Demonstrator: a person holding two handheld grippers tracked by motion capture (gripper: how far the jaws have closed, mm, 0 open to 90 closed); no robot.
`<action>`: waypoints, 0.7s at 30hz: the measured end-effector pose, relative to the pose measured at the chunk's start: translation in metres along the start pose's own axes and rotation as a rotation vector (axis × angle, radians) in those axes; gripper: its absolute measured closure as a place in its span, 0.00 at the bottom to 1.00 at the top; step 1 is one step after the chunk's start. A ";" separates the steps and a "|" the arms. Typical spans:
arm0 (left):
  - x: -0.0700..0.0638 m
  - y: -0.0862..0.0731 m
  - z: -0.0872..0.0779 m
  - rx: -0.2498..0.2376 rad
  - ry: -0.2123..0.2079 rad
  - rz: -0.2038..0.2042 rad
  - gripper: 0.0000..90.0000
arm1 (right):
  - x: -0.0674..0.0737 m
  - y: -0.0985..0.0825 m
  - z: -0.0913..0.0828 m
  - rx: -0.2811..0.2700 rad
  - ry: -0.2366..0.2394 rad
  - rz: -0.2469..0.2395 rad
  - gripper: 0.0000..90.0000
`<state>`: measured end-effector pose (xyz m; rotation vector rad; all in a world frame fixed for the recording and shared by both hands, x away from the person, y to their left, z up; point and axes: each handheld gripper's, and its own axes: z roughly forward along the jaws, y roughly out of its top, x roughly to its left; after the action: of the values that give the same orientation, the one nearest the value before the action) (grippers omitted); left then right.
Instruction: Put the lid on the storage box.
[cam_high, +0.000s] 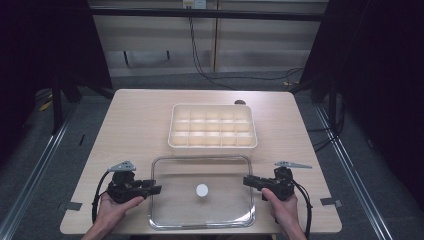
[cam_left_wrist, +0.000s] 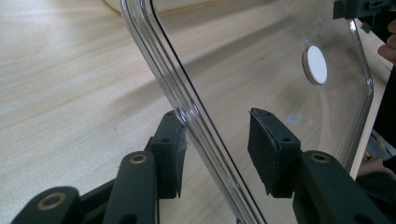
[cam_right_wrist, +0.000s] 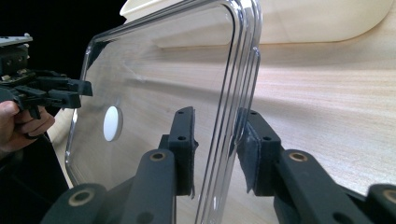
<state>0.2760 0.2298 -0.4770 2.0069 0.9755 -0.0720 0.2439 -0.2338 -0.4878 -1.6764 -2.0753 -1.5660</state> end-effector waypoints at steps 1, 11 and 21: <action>0.000 0.000 0.000 0.000 0.000 0.000 0.64 | 0.000 0.000 0.000 0.001 -0.004 -0.002 0.75; -0.008 0.006 -0.005 -0.025 0.008 0.039 0.69 | 0.009 -0.001 -0.001 -0.004 -0.057 -0.063 0.67; -0.012 0.009 -0.008 -0.043 0.020 0.047 0.70 | 0.012 0.002 -0.007 -0.032 -0.062 -0.050 0.70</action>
<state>0.2717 0.2256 -0.4615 1.9932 0.9350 -0.0051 0.2369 -0.2300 -0.4760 -1.7188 -2.1491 -1.5895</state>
